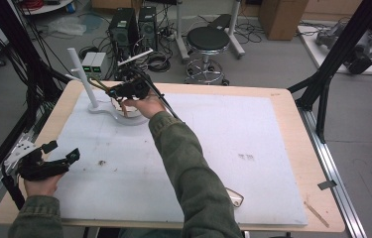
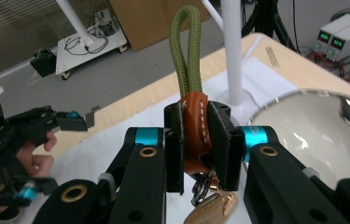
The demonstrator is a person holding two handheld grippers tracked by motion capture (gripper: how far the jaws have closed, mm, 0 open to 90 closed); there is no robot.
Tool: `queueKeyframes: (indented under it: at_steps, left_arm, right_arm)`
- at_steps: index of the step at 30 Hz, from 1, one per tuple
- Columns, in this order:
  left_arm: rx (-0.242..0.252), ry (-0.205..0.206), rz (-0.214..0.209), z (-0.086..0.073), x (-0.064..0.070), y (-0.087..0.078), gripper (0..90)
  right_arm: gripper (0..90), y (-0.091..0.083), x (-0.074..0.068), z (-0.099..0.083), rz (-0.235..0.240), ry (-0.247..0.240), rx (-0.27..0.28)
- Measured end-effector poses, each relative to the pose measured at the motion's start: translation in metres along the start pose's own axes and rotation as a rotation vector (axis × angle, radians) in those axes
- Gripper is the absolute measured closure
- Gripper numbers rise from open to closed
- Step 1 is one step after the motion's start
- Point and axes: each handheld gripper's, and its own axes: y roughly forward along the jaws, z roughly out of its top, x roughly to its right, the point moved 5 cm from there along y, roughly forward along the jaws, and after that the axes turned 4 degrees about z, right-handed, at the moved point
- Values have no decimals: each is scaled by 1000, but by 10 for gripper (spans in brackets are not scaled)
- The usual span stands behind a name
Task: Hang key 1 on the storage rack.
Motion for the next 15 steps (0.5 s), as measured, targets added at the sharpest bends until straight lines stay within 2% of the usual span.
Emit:
queueKeyframes:
  at_steps: [5, 10, 15]
  left_arm:
    - [8, -11, -2, 1, -1, 0, 17]
    - [3, -9, -3, 0, -2, 1, 17]
    - [11, -19, -1, 1, -3, 1, 17]
  right_arm:
    - [767, 16, -6, 13, 4, -25, -24]
    - [767, 28, -13, 33, 17, -49, -14]
    - [767, 37, -14, 50, 7, -64, -21]
